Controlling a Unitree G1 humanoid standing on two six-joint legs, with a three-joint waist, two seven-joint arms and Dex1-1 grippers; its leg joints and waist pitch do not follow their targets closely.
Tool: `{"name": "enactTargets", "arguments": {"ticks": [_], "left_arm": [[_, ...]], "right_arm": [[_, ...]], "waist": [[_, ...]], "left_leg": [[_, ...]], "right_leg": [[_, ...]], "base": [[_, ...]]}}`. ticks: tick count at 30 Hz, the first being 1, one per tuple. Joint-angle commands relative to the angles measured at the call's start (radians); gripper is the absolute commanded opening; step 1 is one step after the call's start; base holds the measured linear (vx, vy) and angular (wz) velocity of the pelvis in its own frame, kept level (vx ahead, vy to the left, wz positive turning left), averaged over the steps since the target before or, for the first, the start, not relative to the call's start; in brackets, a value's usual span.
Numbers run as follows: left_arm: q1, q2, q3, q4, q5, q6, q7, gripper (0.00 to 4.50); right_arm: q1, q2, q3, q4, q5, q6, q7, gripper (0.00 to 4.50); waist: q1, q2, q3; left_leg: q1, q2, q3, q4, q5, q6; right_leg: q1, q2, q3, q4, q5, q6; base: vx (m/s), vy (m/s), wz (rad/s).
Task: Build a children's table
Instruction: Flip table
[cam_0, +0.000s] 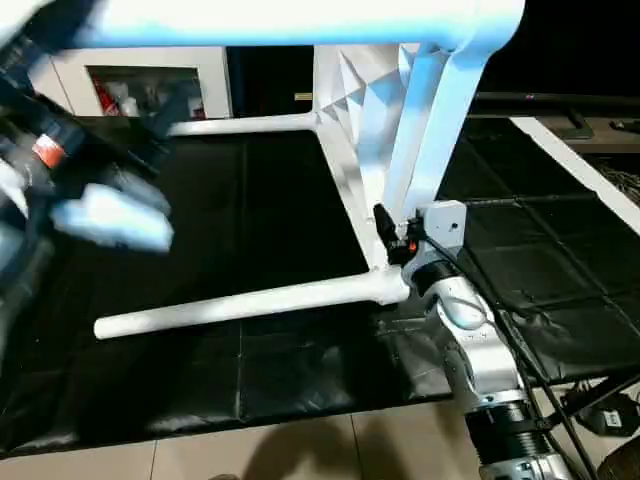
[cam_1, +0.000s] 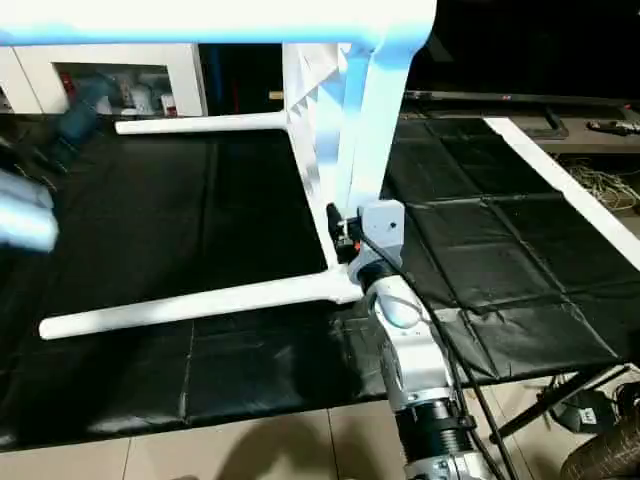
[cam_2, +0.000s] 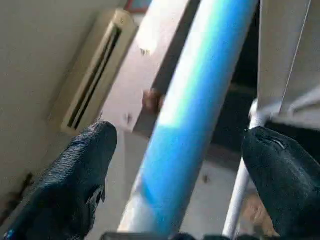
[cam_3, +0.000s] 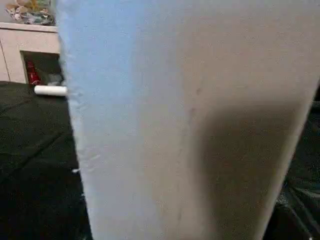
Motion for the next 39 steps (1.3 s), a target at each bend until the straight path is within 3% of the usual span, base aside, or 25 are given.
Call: {"name": "enactTargets", "arguments": {"ticks": [1, 3, 4, 7, 9, 24, 32, 39], "left_arm": [[-0.012, 0.016, 0.008, 0.025, 0.021, 0.011, 0.024, 4.50], [-0.015, 0.011, 0.007, 0.033, 0.009, 0.009, 0.027, 4.50], [-0.017, 0.008, 0.007, 0.036, 0.003, 0.004, 0.027, 4.21], [-0.020, 0.003, 0.003, 0.038, 0.000, -0.004, 0.028, 4.11], [-0.020, 0.003, 0.003, 0.038, 0.000, -0.004, 0.028, 3.79], [-0.066, -0.005, 0.011, 0.067, 0.012, 0.068, 0.065, 2.51], [-0.131, 0.012, 0.005, 0.086, -0.005, 0.104, 0.052, 2.15], [-0.111, -0.031, -0.016, 0.073, -0.040, 0.142, 0.036, 1.98]], "right_arm": [[-0.022, -0.003, 0.003, 0.004, -0.012, -0.018, 0.020, 1.90], [-0.022, -0.004, 0.004, 0.005, -0.013, -0.020, 0.020, 1.90], [-0.023, -0.004, 0.004, 0.005, -0.013, -0.020, 0.020, 1.90], [-0.023, -0.004, 0.005, 0.003, -0.016, -0.021, 0.019, 1.90], [-0.024, -0.004, 0.006, 0.002, -0.017, -0.021, 0.019, 1.90], [-0.037, -0.047, 0.044, -0.028, -0.119, -0.044, 0.003, 1.90], [-0.038, -0.067, 0.045, -0.026, -0.149, -0.058, -0.003, 1.90], [-0.076, -0.108, 0.042, -0.067, -0.176, -0.045, -0.005, 1.90]], "waist": [[0.010, 0.028, -0.056], [0.011, 0.027, -0.057], [0.012, 0.028, -0.057], [0.015, 0.026, -0.056], [0.016, 0.025, -0.056], [0.024, 0.026, -0.057], [0.029, 0.030, -0.060], [0.031, 0.029, -0.060]], "left_leg": [[0.009, -0.020, 0.013, -0.074, -0.337, -0.059], [0.010, -0.019, 0.013, -0.074, -0.341, -0.059], [0.009, -0.019, 0.013, -0.074, -0.341, -0.058], [0.009, -0.019, 0.014, -0.075, -0.346, -0.056], [0.008, -0.019, 0.014, -0.075, -0.348, -0.056], [0.006, -0.021, 0.014, -0.072, -0.335, -0.060], [0.005, -0.022, 0.016, -0.067, -0.284, -0.060], [0.005, -0.022, 0.018, -0.066, -0.265, -0.062]], "right_leg": [[0.025, -0.033, 0.017, -0.071, -0.216, -0.141], [0.024, -0.034, 0.018, -0.071, -0.214, -0.146], [0.024, -0.034, 0.018, -0.072, -0.211, -0.148], [0.024, -0.034, 0.018, -0.072, -0.218, -0.147], [0.024, -0.035, 0.019, -0.073, -0.229, -0.144], [0.021, -0.031, 0.019, -0.070, -0.215, -0.137], [0.024, -0.033, 0.020, -0.065, -0.160, -0.142], [0.027, -0.030, 0.019, -0.061, -0.134, -0.147]], "base": [[0.000, 0.000, 0.00], [0.000, 0.000, 0.00], [0.000, 0.000, 0.00], [0.000, 0.000, 0.00], [0.000, 0.000, 0.00], [0.000, 0.000, 0.00], [0.000, 0.000, 0.00], [0.000, 0.000, 0.00]]}}
